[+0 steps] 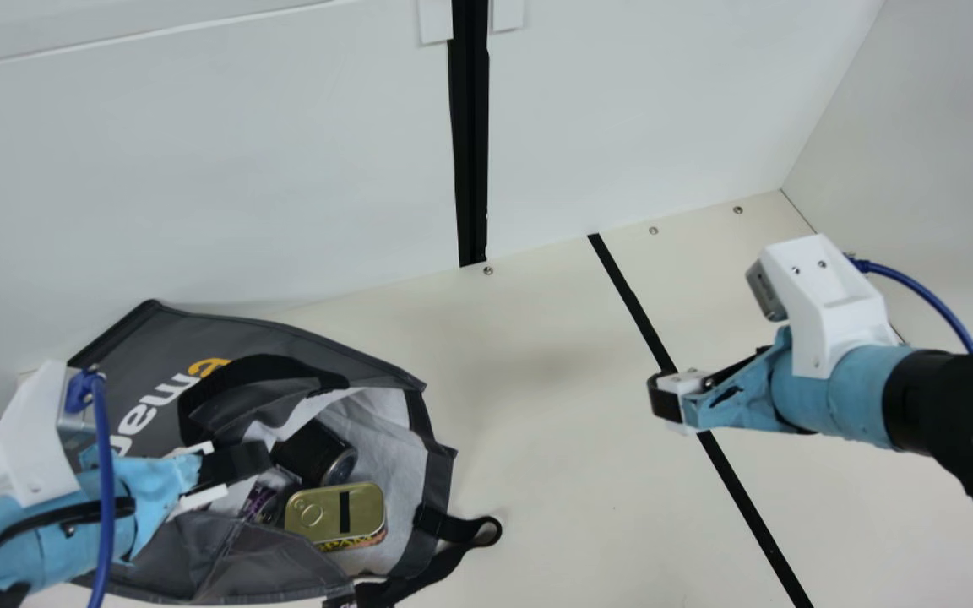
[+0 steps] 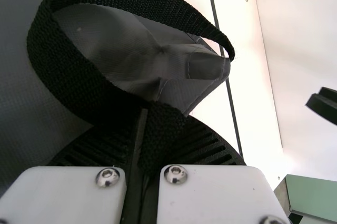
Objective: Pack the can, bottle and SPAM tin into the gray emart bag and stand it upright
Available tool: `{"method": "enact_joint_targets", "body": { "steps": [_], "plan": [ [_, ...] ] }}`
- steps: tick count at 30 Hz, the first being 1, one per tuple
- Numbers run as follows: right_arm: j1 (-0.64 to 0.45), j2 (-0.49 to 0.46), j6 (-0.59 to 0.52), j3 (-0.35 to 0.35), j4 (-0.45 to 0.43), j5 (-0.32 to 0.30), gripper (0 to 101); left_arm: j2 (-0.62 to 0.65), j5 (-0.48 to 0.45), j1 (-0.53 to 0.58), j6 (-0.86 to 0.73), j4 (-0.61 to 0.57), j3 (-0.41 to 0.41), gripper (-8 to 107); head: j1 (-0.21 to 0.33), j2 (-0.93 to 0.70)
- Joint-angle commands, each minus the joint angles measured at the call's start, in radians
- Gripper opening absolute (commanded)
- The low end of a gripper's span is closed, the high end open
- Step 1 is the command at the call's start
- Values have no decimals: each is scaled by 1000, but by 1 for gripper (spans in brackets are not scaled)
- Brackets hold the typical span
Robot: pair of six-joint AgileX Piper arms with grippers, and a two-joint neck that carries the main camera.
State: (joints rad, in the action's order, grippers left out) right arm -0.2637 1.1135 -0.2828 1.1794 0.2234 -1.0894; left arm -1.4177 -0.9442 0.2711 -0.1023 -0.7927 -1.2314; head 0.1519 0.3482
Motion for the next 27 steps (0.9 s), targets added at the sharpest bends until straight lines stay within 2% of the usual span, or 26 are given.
{"method": "enact_joint_targets", "body": {
  "steps": [1, 12, 20, 27],
  "plan": [
    [0, 3, -35, -22, 34, 10, 95, 0, 0, 0, 0, 0, 0, -8, 23, 1],
    [-8, 31, -196, -122, 183, 67, 95, 0, 0, 0, 0, 0, 0, -8, 23, 1],
    [7, 56, -327, -178, 313, 78, 95, 0, 0, 0, 0, 0, 0, -8, 23, 1],
    [38, 86, -415, -225, 383, 97, 95, 0, 0, 0, 0, 0, 0, -8, 23, 1]
  ]
}}
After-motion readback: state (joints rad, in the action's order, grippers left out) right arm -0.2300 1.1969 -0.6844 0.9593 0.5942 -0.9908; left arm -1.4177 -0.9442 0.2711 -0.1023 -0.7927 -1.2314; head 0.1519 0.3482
